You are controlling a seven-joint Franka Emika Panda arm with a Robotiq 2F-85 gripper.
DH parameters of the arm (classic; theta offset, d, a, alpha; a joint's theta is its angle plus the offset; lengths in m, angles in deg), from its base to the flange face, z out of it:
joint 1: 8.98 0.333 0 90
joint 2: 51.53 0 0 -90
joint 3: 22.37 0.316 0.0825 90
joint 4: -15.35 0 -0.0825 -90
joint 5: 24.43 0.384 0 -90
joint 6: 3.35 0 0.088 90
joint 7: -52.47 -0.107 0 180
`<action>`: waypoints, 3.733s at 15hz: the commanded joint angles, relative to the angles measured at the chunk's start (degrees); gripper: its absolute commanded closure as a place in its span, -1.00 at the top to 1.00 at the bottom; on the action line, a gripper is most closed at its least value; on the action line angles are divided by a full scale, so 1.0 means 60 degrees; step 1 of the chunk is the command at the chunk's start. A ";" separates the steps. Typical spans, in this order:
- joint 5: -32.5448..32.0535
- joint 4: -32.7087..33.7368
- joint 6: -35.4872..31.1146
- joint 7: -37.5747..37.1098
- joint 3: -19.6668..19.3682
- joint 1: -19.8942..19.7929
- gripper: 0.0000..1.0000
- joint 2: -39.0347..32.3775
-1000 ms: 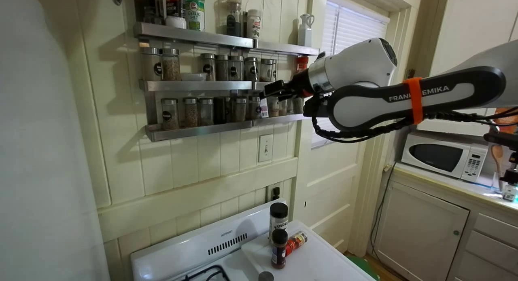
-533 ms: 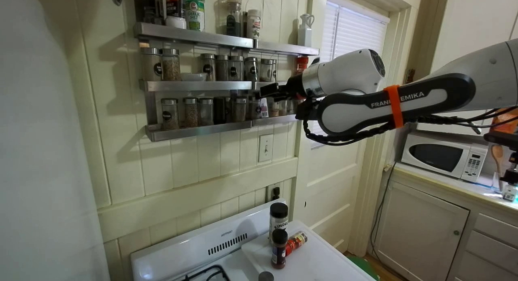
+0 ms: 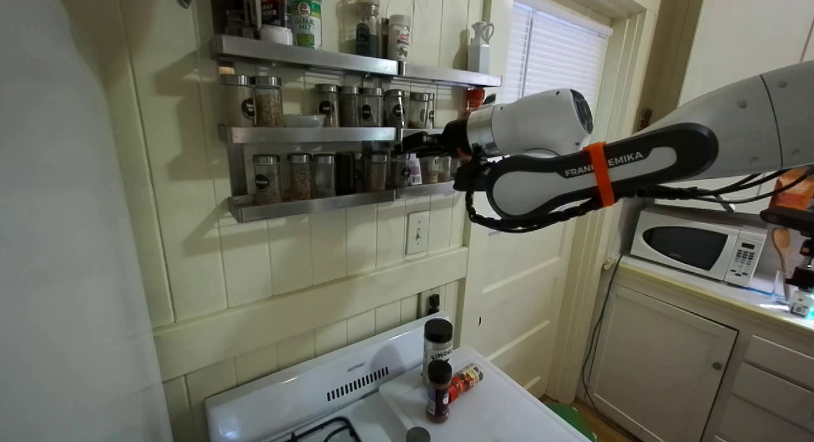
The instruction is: Move one spice bottle from the middle shelf to the tray
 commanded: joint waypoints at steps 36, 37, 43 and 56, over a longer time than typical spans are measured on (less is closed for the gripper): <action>0.0609 0.0002 -0.1340 0.1783 -0.0941 0.0863 -0.49 -0.0513; 0.0591 -0.0024 -0.1327 0.1812 -0.0923 0.0888 -0.49 -0.0481; 0.0434 -0.0102 -0.1267 0.2152 -0.0844 0.1009 -0.49 -0.0323; 0.0057 -0.0413 -0.1303 0.3132 -0.0916 0.0988 -0.49 -0.0126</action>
